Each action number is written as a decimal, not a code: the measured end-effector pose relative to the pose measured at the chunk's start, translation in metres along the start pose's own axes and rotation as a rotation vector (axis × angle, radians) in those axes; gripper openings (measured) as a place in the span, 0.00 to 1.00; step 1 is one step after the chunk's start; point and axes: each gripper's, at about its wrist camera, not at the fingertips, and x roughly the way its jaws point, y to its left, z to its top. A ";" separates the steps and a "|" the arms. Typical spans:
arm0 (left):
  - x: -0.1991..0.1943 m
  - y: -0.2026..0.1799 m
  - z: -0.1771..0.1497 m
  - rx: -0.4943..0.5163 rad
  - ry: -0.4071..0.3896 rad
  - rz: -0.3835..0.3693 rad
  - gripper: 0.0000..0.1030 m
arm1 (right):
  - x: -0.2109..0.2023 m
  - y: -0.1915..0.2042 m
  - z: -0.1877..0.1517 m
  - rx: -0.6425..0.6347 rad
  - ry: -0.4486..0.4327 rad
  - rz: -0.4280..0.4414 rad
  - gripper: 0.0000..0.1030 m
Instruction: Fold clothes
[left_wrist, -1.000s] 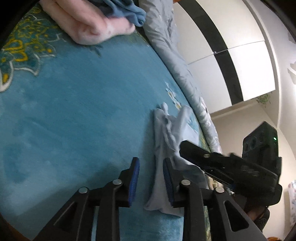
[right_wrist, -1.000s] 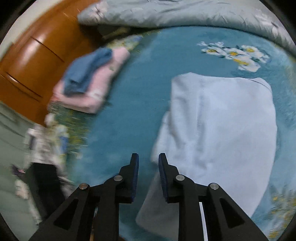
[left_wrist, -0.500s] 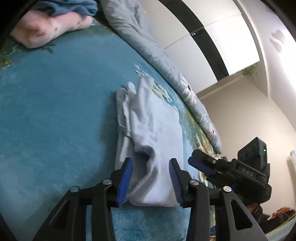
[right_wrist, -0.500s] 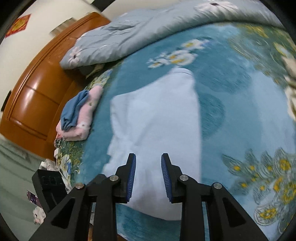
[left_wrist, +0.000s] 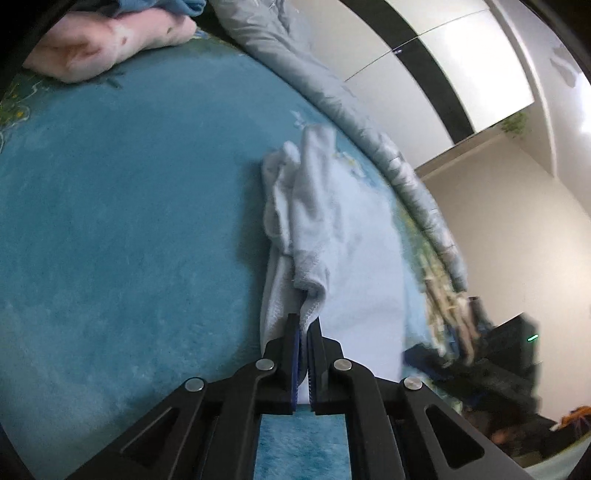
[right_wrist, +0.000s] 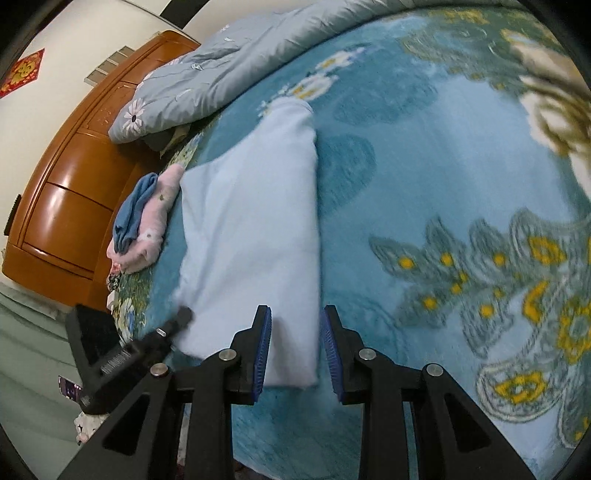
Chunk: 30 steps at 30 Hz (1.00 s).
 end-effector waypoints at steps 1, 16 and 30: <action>-0.002 -0.001 0.004 0.005 0.005 -0.021 0.07 | 0.001 -0.004 -0.003 0.005 0.006 0.003 0.28; 0.058 -0.015 0.128 0.131 -0.001 0.120 0.51 | 0.003 -0.023 -0.019 0.062 0.005 0.103 0.31; 0.097 0.006 0.137 0.072 0.069 0.109 0.08 | 0.003 -0.032 -0.028 0.086 0.007 0.173 0.31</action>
